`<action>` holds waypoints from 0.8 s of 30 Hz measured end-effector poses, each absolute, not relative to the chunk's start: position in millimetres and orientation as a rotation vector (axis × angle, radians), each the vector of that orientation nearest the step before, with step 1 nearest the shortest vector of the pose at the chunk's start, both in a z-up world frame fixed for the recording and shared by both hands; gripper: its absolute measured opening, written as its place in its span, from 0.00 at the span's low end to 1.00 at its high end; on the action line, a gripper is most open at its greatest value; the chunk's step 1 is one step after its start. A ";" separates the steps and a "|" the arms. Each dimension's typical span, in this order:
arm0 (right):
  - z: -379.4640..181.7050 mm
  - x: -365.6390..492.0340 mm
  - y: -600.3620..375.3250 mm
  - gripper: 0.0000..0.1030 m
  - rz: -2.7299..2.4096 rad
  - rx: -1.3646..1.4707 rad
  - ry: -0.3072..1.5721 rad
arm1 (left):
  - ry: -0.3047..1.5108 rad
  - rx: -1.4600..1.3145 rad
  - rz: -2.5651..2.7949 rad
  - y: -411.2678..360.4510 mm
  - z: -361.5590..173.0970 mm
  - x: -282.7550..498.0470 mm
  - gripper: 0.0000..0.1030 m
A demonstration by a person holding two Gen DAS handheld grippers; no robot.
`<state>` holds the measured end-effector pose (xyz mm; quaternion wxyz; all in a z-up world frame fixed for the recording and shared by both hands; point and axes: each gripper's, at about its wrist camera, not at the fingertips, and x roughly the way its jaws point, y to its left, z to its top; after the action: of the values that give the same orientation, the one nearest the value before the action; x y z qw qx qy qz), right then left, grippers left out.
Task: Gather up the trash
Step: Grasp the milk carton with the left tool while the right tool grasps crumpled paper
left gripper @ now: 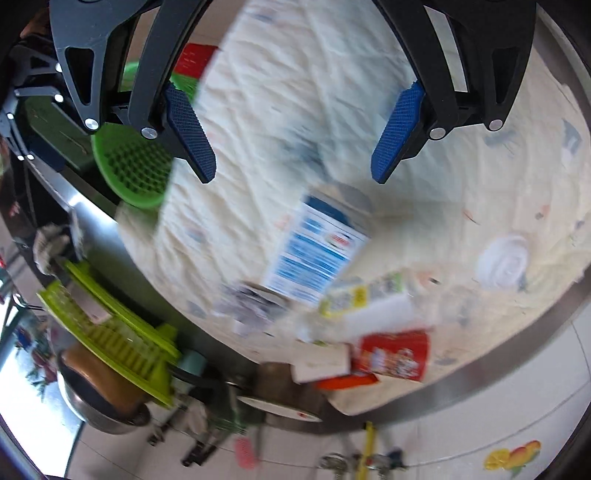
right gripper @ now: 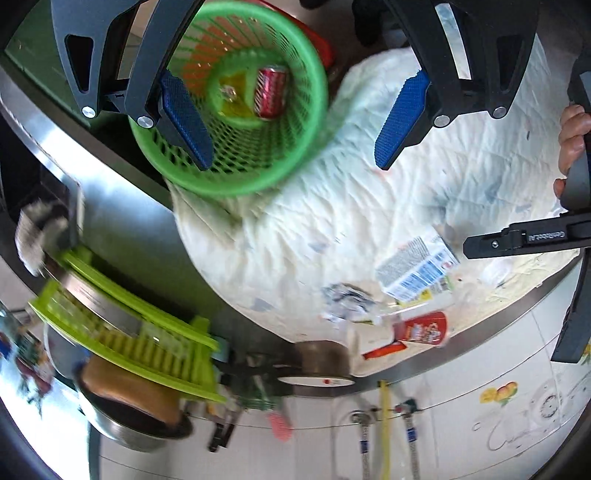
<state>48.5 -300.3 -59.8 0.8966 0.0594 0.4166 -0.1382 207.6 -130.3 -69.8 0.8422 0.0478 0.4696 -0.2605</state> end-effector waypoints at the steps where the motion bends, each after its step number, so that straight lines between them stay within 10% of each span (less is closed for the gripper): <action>1: -59.4 52.8 -298.7 0.83 -0.283 0.120 0.863 | 0.989 0.109 -0.547 -129.6 -70.0 213.2 0.84; 18: -55.5 97.1 -309.4 0.83 -0.334 0.124 0.876 | 1.011 0.314 -0.601 -190.7 -118.8 285.3 0.85; 24: -53.0 123.0 -316.4 0.83 -0.310 0.129 0.874 | 1.033 0.286 -0.643 -192.9 -128.3 289.9 0.69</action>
<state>123.0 -316.4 -53.0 0.8925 0.0620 0.4211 -0.1494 289.9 -192.9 -128.3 0.8110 0.1337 0.4835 -0.3012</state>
